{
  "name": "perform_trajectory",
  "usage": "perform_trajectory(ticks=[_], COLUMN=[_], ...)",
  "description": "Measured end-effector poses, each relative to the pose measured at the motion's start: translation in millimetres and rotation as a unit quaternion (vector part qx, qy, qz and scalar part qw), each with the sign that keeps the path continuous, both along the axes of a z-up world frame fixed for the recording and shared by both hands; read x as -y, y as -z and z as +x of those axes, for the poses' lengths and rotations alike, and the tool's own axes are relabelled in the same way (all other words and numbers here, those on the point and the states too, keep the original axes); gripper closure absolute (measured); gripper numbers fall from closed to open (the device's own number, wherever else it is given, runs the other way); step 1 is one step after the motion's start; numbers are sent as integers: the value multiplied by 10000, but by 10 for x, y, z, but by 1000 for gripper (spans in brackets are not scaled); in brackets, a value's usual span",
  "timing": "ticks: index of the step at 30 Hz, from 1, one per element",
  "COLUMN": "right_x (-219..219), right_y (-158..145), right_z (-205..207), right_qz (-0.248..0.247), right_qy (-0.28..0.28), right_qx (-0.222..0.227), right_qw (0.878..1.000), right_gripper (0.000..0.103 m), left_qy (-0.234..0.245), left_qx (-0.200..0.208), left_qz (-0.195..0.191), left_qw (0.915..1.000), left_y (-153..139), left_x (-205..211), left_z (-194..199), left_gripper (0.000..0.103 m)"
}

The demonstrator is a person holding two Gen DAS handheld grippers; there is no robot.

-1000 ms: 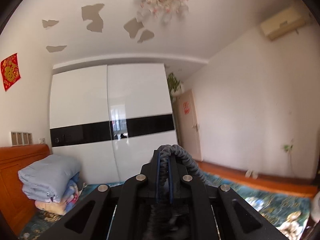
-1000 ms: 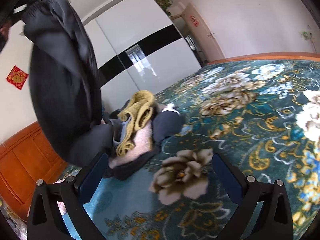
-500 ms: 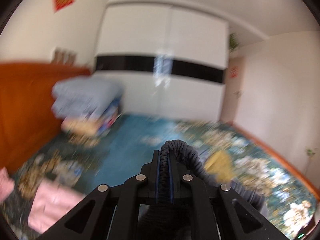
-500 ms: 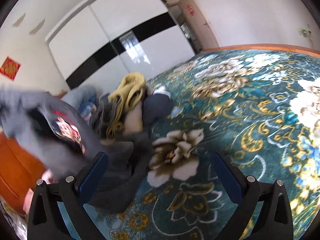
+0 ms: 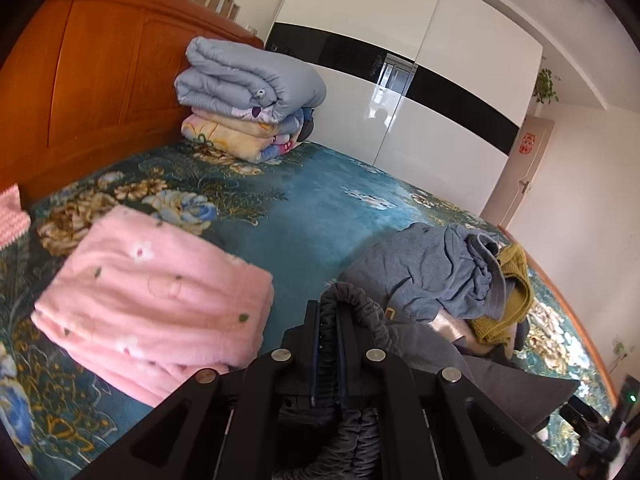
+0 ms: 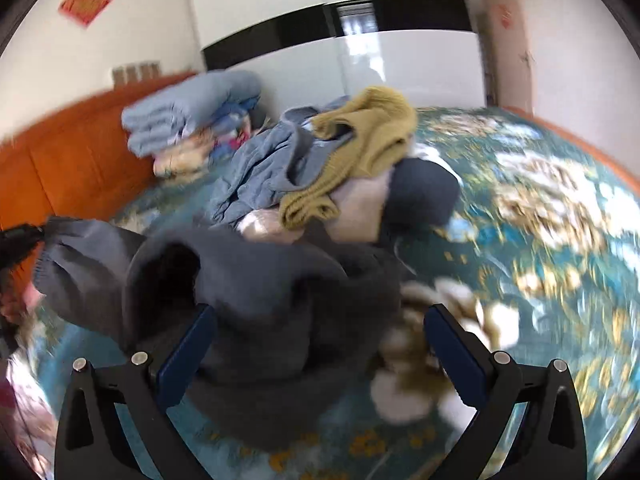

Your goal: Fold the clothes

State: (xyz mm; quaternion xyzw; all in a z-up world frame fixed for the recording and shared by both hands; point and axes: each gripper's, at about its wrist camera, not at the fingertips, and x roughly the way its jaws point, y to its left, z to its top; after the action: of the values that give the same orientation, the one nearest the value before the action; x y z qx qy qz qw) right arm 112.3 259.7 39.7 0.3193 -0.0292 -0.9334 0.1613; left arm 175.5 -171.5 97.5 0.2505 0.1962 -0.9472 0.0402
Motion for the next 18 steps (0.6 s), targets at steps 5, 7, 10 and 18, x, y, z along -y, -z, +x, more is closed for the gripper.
perform_trajectory(ticks=[5, 7, 10, 18], right_x=[168, 127, -11, -727], right_y=[102, 166, 228, -477], right_z=[-259, -335, -413, -52], right_qz=[-3, -484, -1380, -1457], right_qy=[42, 52, 88, 927], right_qx=[429, 727, 1063, 54], right_qw=[9991, 9962, 9847, 9850], right_gripper=[3, 23, 82, 94], left_qy=[101, 182, 426, 1929], left_qx=[-79, -142, -310, -1151], left_qz=[87, 67, -32, 102], left_qw=[9999, 9997, 9986, 9744], left_y=[77, 40, -104, -803], left_x=[81, 56, -74, -973], left_z=[78, 116, 185, 162], left_gripper=[95, 95, 95, 95])
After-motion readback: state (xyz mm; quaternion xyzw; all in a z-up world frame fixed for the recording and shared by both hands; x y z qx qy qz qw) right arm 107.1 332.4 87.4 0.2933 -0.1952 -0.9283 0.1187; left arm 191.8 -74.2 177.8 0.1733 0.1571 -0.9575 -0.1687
